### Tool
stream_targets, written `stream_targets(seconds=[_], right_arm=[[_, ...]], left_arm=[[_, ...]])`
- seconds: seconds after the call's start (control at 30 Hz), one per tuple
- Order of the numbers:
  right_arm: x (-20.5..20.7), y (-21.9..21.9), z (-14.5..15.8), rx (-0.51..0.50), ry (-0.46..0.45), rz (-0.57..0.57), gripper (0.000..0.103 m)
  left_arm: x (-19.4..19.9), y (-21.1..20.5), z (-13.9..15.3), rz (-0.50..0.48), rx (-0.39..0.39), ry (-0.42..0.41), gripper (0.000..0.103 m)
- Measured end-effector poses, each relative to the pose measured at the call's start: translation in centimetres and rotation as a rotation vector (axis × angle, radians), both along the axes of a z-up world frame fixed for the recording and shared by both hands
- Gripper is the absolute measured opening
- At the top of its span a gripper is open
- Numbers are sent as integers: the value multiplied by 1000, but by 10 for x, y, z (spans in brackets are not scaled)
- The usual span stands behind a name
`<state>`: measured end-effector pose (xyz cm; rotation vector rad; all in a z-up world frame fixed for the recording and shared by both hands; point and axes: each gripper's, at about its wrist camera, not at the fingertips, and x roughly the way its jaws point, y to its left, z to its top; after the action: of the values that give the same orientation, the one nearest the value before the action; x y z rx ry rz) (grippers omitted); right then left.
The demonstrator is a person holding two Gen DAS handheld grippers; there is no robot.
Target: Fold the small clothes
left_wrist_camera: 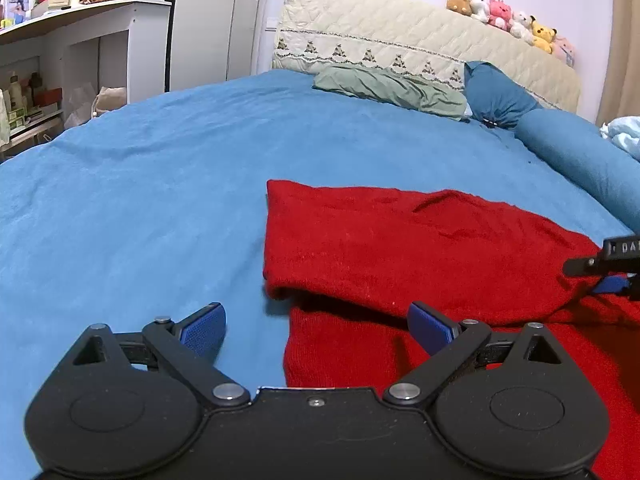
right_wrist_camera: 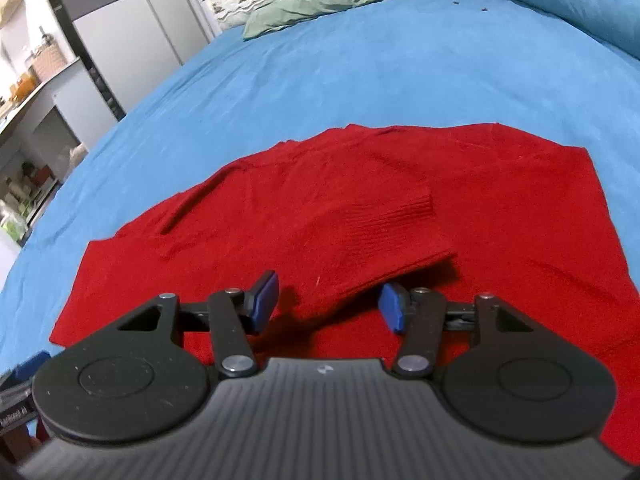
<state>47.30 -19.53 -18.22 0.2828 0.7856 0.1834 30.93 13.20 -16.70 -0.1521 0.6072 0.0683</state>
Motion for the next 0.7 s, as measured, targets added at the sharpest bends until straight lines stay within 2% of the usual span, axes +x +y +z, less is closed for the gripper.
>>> stream_targets(seconds=[0.07,0.13,0.17,0.2,0.27,0.4,0.5,0.53,0.57,0.63,0.67,0.7], right_arm=[[3,-2,0,9,0,-26,66],[6,-3,1,16,5,-40,55],[7,-4,2,1,8,-49,36],[7,-4,3,-17,9,-47,22],[13,-2,10,-45,-1,-31,21],[17,-12,42,-68,-84,-47,21],[15,-28,62,-102,-143,-76,21],[14,-34,65,-133,-158,-85,21],[13,-40,65,-158,-159,-86,21],[13,-50,60,-175,-139,-84,21],[13,-55,57,-172,-135,-88,21],[12,-59,54,-161,-138,-90,21]], left_arm=[[2,-1,-1,1,4,6,99],[2,0,0,1,7,2,99],[2,0,0,-2,8,-1,99],[2,1,0,-5,9,-2,99],[3,3,-2,-3,12,0,99],[7,5,-3,3,5,10,94],[14,5,-4,-1,21,7,81],[17,5,-4,-4,23,9,72],[22,5,-4,-9,28,14,64],[28,5,-4,-14,37,16,54],[30,6,-4,-16,43,17,38],[31,6,-5,-6,57,24,33]])
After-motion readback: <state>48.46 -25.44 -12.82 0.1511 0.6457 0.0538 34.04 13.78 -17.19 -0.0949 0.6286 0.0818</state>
